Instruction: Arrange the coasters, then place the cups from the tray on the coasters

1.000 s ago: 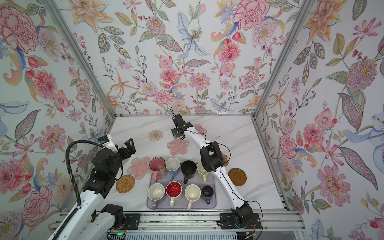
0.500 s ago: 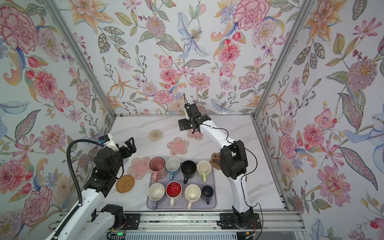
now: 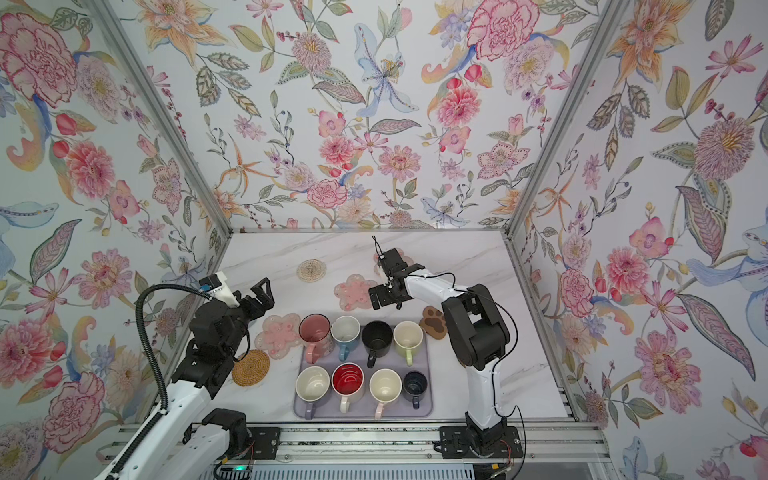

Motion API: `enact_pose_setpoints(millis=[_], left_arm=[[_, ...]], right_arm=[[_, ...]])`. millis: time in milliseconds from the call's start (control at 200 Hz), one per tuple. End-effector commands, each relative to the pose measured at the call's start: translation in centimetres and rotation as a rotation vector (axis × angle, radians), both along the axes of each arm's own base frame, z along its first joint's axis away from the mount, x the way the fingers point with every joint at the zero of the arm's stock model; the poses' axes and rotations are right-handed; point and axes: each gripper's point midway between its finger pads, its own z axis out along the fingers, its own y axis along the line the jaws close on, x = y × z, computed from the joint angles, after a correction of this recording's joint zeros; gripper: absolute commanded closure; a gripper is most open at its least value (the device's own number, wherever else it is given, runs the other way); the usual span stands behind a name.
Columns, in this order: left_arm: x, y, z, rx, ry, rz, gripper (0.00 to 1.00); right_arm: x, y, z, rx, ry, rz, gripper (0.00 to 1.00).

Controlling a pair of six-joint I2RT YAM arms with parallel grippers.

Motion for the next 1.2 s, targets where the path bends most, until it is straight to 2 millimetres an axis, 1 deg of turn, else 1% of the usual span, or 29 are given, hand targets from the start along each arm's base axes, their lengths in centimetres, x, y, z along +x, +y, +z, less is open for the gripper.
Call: enact_pose_setpoints(millis=[0, 120, 325, 711, 911, 1196], left_arm=[[-0.1, 0.0, 0.7, -0.016, -0.035, -0.007, 0.01], [-0.3, 0.1, 1.0, -0.014, -0.046, -0.001, 0.01], [-0.4, 0.2, 1.0, -0.011, -0.048, 0.005, 0.01], [-0.7, 0.5, 1.1, -0.005, -0.046, 0.017, 0.01], [-1.1, 0.7, 1.4, 0.001, -0.050, 0.026, 0.01], [-1.3, 0.9, 1.6, 0.001, -0.054, 0.033, 0.01]], right_arm=[[-0.6, 1.1, 0.6, -0.005, -0.019, 0.026, 0.01], [-0.7, 1.8, 0.0, -0.027, -0.015, 0.045, 0.01], [-1.2, 2.9, -1.2, -0.061, 0.001, 0.078, 0.01], [-1.6, 3.2, -3.3, -0.121, 0.024, 0.083, 0.01], [-0.9, 3.2, -4.1, -0.149, 0.021, 0.061, 0.01], [0.4, 4.0, -4.7, -0.137, 0.016, 0.001, 0.01]])
